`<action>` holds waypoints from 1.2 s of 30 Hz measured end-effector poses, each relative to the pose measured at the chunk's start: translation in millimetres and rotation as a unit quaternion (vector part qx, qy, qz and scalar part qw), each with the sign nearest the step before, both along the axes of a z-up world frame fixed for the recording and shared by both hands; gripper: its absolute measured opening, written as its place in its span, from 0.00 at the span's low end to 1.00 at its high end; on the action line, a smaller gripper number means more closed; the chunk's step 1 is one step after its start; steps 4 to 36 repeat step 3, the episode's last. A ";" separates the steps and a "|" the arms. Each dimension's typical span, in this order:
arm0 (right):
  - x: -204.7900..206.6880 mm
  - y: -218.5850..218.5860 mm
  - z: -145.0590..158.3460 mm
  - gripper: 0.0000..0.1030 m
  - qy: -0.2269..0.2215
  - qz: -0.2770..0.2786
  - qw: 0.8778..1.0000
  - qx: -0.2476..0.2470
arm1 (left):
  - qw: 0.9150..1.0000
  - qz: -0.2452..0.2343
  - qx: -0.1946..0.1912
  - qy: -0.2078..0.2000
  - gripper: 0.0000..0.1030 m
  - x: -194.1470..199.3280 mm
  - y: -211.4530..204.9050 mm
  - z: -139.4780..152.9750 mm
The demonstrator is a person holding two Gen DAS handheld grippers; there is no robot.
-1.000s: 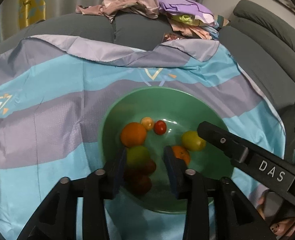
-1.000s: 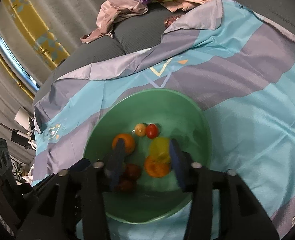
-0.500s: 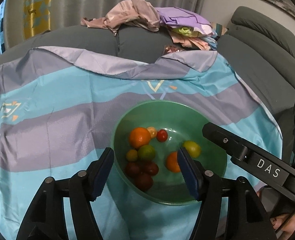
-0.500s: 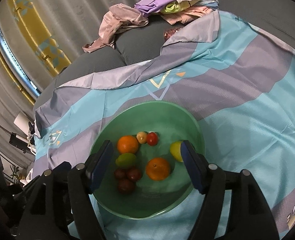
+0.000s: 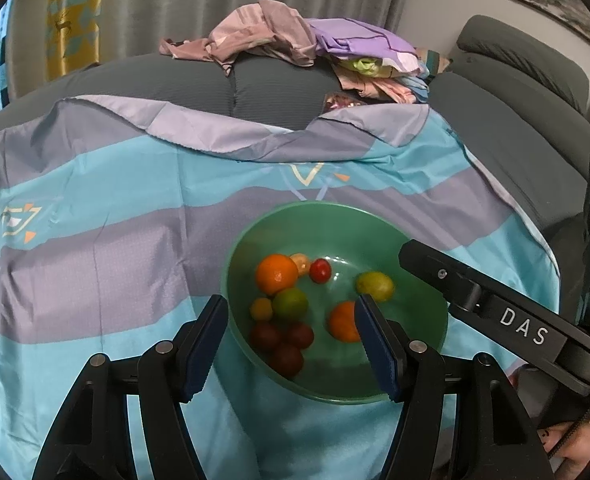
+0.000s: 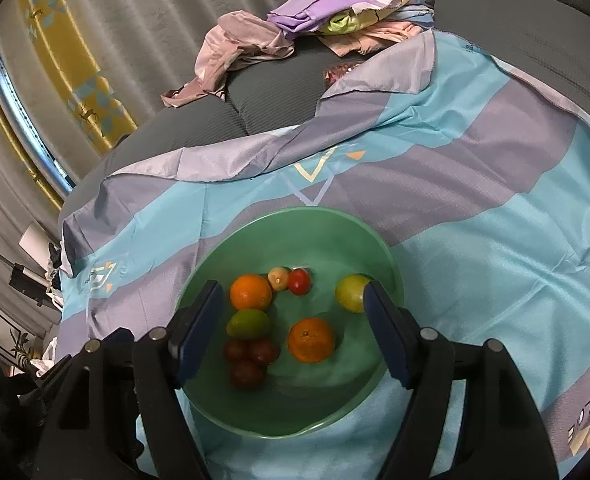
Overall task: Organize fruits
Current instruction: 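Open both tools to drop the plums into the green bowl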
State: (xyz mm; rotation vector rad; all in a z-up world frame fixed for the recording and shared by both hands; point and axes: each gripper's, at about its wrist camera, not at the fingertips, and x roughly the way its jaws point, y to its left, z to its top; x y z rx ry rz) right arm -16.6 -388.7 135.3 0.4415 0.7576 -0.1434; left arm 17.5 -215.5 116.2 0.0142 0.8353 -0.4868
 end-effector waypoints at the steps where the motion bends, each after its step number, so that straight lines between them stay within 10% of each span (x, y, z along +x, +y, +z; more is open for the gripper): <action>1: -0.2 -0.1 0.1 0.71 0.000 -0.001 1.000 -0.001 | 1.000 0.000 -0.001 0.000 0.63 -0.1 0.9 0.7; 36: -0.4 -0.1 0.7 0.71 0.001 -0.003 1.000 -0.003 | 1.000 0.001 -0.001 -0.001 0.63 -0.6 -0.3 0.7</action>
